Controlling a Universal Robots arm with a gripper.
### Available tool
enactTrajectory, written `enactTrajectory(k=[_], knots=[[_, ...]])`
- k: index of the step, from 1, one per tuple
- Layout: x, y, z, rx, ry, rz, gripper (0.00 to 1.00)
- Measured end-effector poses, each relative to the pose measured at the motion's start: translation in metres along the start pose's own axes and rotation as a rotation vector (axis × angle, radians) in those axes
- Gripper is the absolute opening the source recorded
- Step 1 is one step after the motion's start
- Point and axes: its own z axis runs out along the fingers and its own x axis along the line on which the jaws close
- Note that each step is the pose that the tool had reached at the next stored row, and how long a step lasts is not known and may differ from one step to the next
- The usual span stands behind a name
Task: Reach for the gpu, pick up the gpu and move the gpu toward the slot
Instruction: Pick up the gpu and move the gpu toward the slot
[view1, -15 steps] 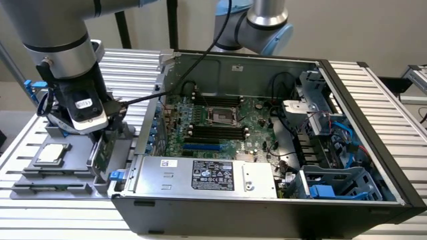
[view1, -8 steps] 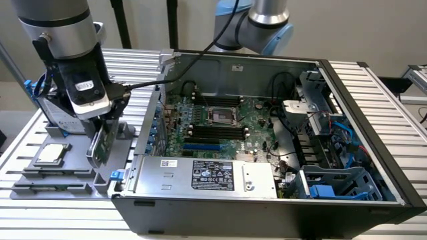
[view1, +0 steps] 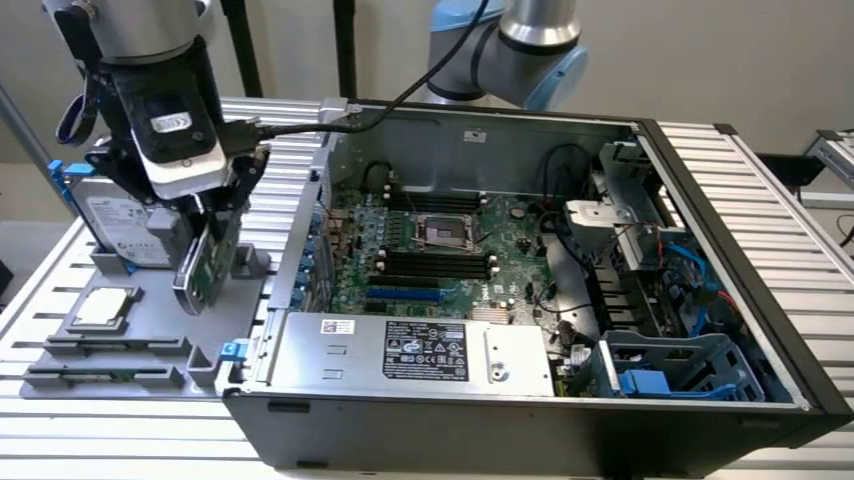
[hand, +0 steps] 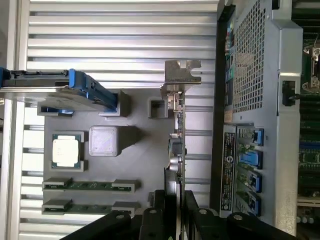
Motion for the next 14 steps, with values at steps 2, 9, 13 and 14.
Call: enactTrajectory(k=[2,9,13,14], knots=[[-0.004,0.0002,-0.0092,0.0,0.0009,0.0,0.26],[-0.019,0.0009,-0.0416,0.0,0.0036,0.0,0.26],[-0.03,0.0012,-0.0602,-0.0001,0.0053,0.0,0.26],[-0.034,0.0013,-0.0649,-0.0001,0.006,0.0,0.26]])
